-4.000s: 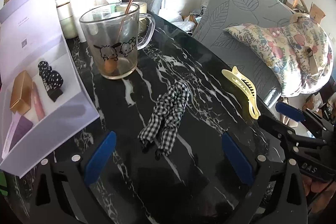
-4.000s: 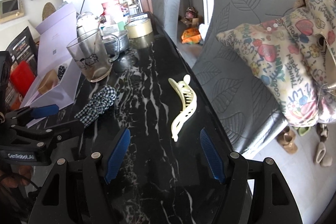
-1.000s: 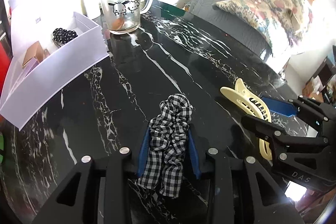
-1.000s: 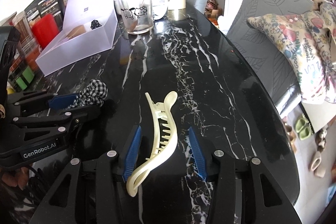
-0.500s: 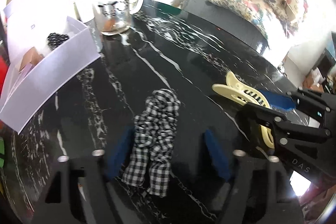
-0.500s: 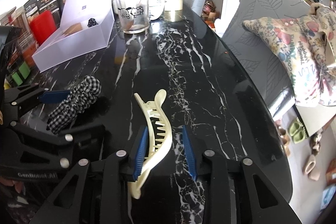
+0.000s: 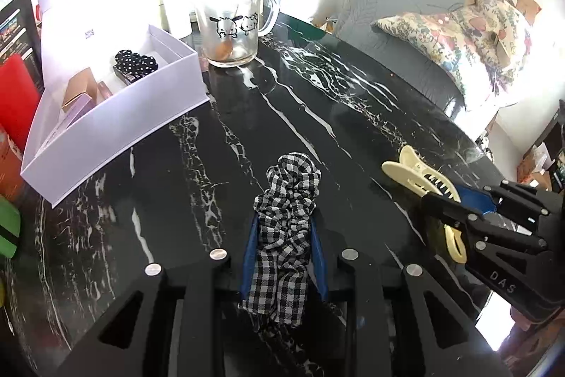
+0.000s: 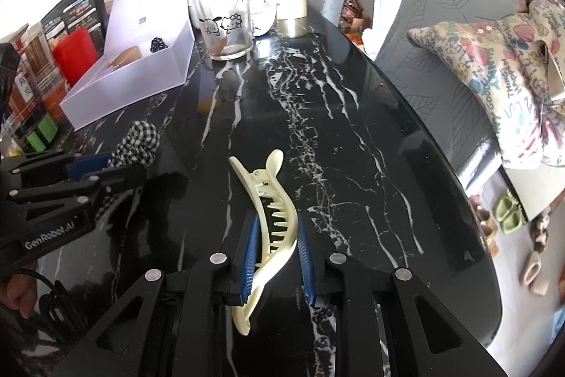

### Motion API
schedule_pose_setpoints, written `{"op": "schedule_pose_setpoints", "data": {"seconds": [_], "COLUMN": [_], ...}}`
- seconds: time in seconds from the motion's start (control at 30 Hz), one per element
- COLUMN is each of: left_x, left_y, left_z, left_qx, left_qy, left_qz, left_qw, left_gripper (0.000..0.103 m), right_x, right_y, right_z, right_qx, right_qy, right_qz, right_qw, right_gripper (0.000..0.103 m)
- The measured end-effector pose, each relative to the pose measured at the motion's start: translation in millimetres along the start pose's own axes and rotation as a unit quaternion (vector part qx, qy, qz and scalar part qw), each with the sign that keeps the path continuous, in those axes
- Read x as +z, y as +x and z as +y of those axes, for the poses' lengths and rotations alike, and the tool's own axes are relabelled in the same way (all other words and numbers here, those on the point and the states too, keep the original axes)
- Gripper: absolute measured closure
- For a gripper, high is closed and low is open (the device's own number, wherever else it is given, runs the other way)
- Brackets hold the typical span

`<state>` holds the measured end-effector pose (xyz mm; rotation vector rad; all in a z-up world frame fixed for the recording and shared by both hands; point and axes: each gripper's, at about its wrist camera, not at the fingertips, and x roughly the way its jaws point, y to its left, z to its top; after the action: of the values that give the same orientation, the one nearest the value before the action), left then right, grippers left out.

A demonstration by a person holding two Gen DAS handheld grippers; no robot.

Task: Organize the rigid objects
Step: 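Lift and carry the scrunchie and claw clip with both tools toward the white box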

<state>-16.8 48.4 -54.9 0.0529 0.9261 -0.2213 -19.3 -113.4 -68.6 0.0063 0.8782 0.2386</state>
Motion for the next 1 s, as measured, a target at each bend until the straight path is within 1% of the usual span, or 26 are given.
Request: {"op": "schedule_pose_setpoints", "data": {"seconds": [0.17,0.27,0.43,0.77,1.0], "left_x": [-3,-3,-7,-15,-23], "left_y": [-10,-15,-22,-48,-64], "left_z": [6,9,18,49,75], "left_qx": [0.005,0.003,0.012,0.045,0.073], "left_qy": [-0.002,-0.011,-0.025,-0.068,-0.100], "left_qz": [-0.005,-0.007,-0.016,-0.039,-0.052], "left_qw": [1.0000,0.9999,0.9995,0.9959,0.9910], "left_gripper": [0.078,0.078,0.078,0.078,0.078], "right_x": [3,4,7,18,26], "right_y": [-3,-5,-4,-2,-3], "right_z": [5,10,22,55,85], "right_qx": [0.007,0.011,0.023,0.060,0.091], "right_qy": [0.000,-0.005,-0.020,-0.059,-0.096], "right_qz": [-0.007,-0.010,-0.014,-0.021,-0.029], "right_qw": [1.000,1.000,0.999,0.996,0.991], "right_gripper": [0.081,0.081,0.081,0.081,0.081]}}
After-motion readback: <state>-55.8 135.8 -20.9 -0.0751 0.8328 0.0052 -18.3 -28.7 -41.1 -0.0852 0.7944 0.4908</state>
